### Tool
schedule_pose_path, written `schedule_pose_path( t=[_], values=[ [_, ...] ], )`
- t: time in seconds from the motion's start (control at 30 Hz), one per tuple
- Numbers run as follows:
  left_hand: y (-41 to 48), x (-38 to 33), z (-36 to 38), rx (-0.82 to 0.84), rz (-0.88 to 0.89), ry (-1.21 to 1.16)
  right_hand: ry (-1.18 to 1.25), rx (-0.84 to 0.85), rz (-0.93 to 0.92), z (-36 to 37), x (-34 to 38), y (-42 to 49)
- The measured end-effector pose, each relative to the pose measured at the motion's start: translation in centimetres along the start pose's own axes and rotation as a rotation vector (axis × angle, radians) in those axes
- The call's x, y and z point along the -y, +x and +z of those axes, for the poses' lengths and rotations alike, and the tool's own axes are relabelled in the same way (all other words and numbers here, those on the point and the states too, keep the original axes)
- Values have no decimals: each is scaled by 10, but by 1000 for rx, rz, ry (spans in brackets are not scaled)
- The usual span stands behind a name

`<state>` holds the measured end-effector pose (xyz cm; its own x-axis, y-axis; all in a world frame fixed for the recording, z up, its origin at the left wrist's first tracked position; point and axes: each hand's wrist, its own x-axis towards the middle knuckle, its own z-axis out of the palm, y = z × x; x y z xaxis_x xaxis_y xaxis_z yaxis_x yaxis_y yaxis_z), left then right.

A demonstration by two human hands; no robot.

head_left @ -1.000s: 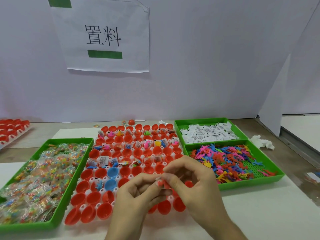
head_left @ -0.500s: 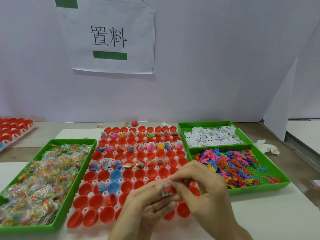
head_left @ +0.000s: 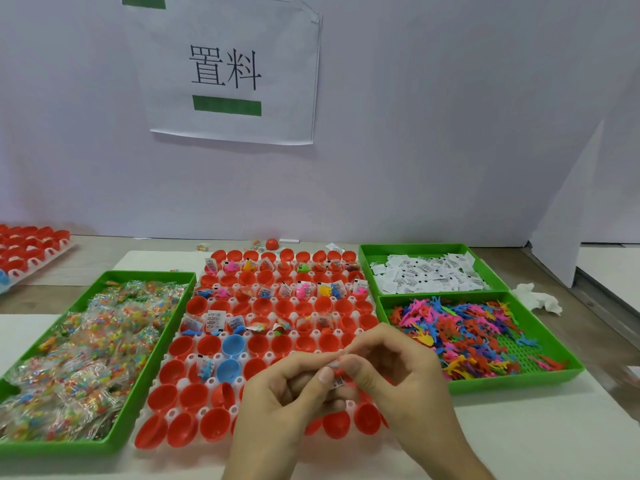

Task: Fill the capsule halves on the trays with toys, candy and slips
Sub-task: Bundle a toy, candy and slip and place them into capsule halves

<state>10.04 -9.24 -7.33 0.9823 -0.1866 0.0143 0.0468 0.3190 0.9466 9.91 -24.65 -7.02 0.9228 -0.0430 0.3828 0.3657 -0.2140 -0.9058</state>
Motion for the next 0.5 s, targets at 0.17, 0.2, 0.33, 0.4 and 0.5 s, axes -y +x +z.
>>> schedule_pose_path(
  t=[0.17, 0.2, 0.33, 0.4, 0.5],
  values=[
    [2, 6, -6, -95, 117, 74, 76, 118, 87, -3, 3, 1],
    [2, 6, -6, -115, 130, 90, 68, 132, 105, -3, 3, 2],
    [2, 6, -4, -119, 170, 202, -15, 107, 62, -4, 5, 3],
    [2, 8, -4, -99, 184, 235, -44, 84, 40, -4, 5, 3],
    [2, 7, -4, -68, 220, 262, -41, 91, 16, -5, 7, 2]
  ],
)
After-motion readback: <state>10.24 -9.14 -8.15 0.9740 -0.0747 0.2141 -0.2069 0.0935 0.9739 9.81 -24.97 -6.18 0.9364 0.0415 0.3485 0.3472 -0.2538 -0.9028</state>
